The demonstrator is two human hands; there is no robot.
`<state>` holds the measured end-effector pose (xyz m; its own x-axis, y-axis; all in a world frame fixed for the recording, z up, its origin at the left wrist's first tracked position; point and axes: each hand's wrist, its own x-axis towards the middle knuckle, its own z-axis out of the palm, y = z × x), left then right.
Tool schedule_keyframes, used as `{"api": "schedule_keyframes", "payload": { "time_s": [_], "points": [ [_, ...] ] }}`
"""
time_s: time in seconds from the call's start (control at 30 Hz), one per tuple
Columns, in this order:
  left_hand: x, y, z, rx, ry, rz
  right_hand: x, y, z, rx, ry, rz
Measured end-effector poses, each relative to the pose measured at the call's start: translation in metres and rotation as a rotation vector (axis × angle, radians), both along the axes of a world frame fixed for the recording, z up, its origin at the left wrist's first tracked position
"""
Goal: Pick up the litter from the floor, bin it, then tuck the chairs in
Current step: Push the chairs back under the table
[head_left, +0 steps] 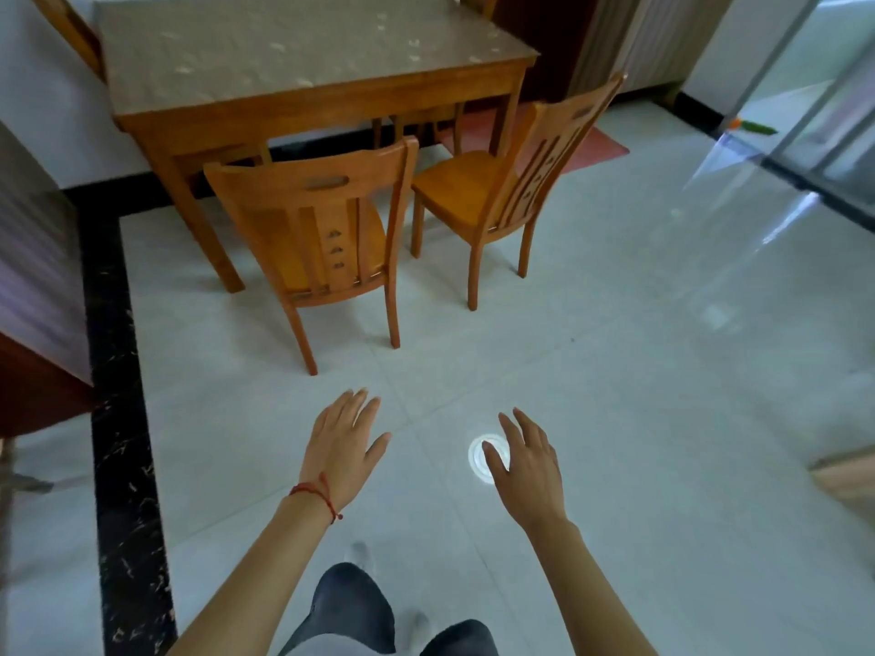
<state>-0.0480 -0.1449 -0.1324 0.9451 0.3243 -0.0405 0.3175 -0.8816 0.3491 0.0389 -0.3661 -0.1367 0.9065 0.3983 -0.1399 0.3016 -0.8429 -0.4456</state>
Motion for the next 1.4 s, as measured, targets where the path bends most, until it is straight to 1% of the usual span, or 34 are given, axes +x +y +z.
{"api": "schedule_keyframes", "payload": {
  "time_s": [0.2,0.4,0.57,0.7,0.87,1.2,1.3,1.4],
  "points": [
    [0.035,0.036,-0.007,0.021,-0.004,0.025,0.038,0.04,-0.001,0.022,0.024,0.026],
    [0.083,0.094,-0.008,-0.004,0.018,0.071,0.096,0.104,0.001,-0.001,0.004,0.077],
    [0.125,0.139,-0.005,-0.006,0.037,0.093,0.141,0.153,0.004,0.035,-0.032,0.075],
    [0.153,0.166,-0.002,-0.006,0.043,0.117,0.172,0.18,0.007,0.009,-0.004,0.124],
    [0.19,0.187,-0.001,-0.015,0.045,0.174,0.22,0.211,0.008,0.025,-0.014,0.185],
    [0.277,0.213,0.012,-0.011,-0.017,0.373,0.342,0.273,0.017,0.009,-0.083,0.377],
    [0.297,0.216,0.018,-0.001,-0.037,0.446,0.369,0.287,0.024,0.024,-0.082,0.435],
    [0.307,0.223,0.022,-0.006,-0.025,0.498,0.385,0.304,0.029,-0.011,-0.078,0.487]
  ]
}}
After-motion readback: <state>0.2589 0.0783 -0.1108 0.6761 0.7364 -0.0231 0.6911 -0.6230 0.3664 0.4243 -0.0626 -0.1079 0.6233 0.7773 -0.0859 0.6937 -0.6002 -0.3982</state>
